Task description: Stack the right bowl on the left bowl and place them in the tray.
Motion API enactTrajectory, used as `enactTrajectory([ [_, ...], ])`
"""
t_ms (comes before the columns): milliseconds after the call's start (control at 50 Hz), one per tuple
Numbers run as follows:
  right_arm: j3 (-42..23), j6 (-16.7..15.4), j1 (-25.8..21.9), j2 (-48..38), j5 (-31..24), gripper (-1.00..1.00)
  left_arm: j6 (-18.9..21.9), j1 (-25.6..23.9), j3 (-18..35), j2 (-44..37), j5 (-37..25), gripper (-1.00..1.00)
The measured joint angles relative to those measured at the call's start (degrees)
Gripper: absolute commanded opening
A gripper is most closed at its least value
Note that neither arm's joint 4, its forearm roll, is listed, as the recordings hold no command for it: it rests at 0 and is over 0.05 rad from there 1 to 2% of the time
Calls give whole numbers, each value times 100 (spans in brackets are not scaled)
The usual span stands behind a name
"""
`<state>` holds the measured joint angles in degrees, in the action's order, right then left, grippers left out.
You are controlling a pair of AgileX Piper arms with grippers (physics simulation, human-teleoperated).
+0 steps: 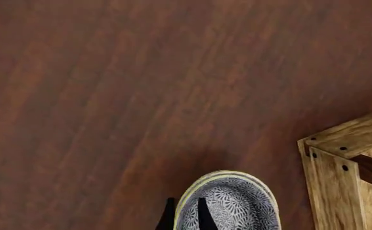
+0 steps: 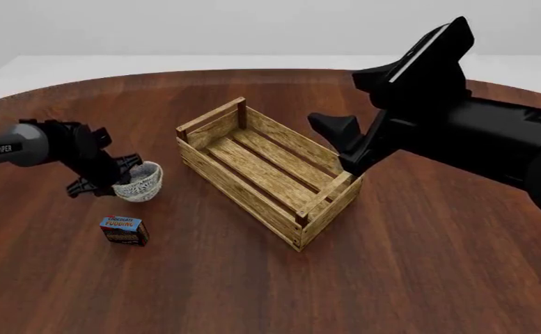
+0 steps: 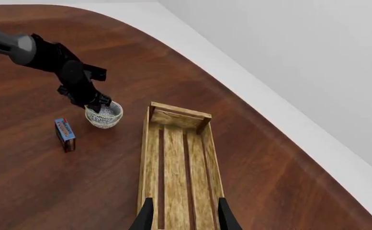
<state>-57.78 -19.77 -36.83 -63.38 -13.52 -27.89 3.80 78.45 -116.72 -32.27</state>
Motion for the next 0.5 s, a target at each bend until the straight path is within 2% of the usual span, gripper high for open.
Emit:
enactTrajectory([
  [500, -2, -4, 1, -2, 2, 100, -306, -108, -96, 137, 113, -100],
])
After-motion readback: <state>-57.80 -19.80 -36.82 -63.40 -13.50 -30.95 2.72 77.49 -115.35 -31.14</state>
